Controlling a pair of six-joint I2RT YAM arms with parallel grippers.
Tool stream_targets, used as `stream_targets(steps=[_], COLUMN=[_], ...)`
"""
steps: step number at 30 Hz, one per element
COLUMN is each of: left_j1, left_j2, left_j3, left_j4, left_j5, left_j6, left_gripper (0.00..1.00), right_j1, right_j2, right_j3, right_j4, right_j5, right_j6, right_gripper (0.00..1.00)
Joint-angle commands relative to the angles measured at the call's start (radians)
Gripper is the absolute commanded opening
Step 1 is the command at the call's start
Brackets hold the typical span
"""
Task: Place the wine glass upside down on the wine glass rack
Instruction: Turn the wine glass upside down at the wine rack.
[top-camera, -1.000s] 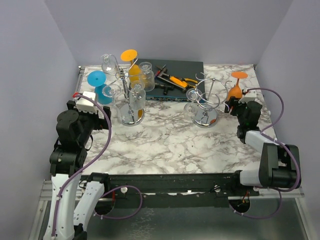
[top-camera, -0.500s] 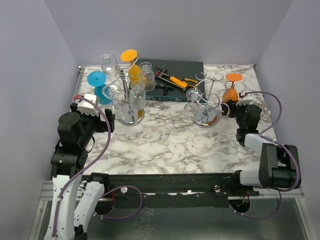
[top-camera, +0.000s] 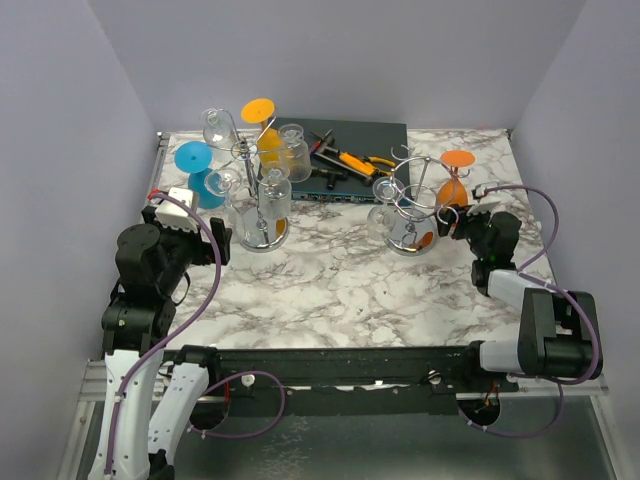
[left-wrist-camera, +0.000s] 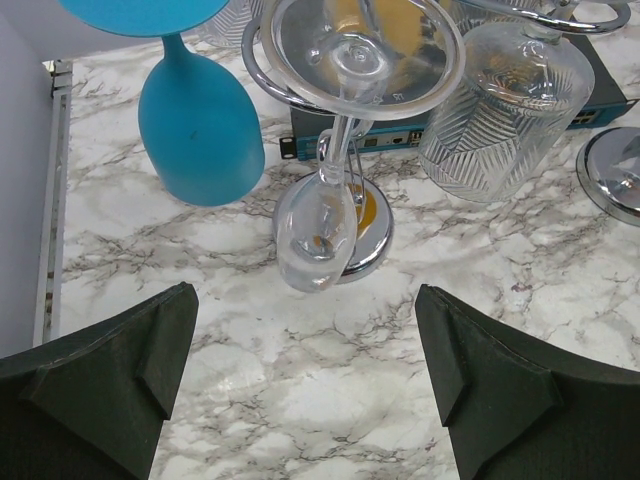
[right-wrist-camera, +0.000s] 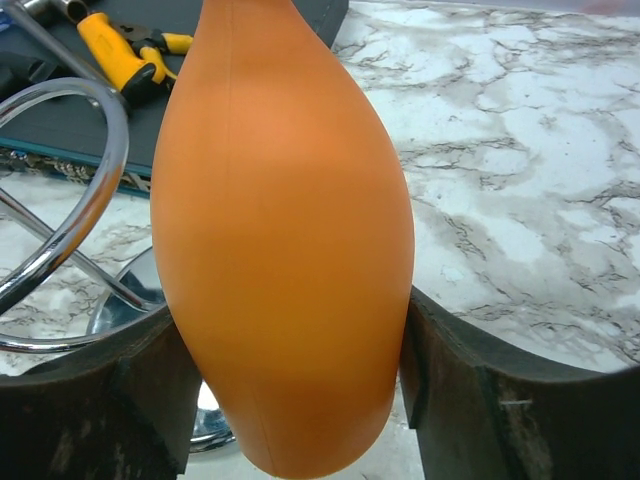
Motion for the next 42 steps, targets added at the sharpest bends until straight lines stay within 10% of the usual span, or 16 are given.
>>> stream_targets(steps=[1, 8, 24, 42], left_j1=[0.007, 0.007, 0.007, 0.007], left_j2=[0.003, 0.001, -0.053, -0.003], left_j3=[-0.003, -0.010, -0.149, -0.581], left_j4=[-0.008, -0.004, 0.047, 0.605], left_j5=[0.025, 0.021, 0.069, -0.042], left_j6=[-0.016, -0.016, -0.017, 0.014], left_gripper=[0.99, 0.99, 0.99, 0.99], right_j1=[0.020, 0.022, 0.022, 0.021], right_j2=[-0.004, 0.001, -0.216, -0.373], right_j3=[0.004, 0.009, -0.078, -0.244], right_j4=[-0.020, -0.067, -0.215, -0.076], right_j5=[-0.036, 0.000, 0.245, 0.677], right_j6=[-0.024, -0.022, 0.040, 0.311], right_gripper=[0.72, 1.00, 1.00, 1.00])
